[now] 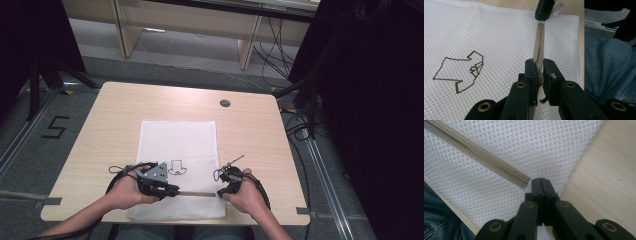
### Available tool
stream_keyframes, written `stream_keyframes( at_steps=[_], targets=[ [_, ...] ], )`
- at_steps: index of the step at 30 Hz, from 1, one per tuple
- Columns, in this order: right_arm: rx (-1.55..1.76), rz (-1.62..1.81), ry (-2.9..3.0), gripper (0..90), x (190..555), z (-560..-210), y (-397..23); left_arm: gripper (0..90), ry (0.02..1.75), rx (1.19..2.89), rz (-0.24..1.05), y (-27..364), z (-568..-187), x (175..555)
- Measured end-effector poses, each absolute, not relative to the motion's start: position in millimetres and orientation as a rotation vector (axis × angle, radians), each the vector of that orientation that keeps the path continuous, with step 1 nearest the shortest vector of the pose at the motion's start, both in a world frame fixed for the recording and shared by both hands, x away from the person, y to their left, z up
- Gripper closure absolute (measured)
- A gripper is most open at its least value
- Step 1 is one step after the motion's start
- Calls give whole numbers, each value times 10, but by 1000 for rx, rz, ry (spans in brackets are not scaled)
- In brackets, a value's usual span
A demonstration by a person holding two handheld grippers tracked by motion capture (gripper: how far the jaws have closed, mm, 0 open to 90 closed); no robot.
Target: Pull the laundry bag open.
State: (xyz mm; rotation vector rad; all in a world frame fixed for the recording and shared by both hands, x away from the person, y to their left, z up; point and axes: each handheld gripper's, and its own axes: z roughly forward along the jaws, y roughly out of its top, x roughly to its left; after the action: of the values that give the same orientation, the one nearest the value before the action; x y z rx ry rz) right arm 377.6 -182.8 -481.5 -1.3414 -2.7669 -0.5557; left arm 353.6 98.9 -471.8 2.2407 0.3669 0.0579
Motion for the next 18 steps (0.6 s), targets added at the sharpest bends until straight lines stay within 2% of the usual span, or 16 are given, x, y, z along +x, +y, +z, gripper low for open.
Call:
stream_keyframes(
  at_steps=[18],
  targets=[
    [-1345,-561,-2765,900,3771,-4813,-1828,821,372,2238,61,1067,-4715,3533]
  ],
)
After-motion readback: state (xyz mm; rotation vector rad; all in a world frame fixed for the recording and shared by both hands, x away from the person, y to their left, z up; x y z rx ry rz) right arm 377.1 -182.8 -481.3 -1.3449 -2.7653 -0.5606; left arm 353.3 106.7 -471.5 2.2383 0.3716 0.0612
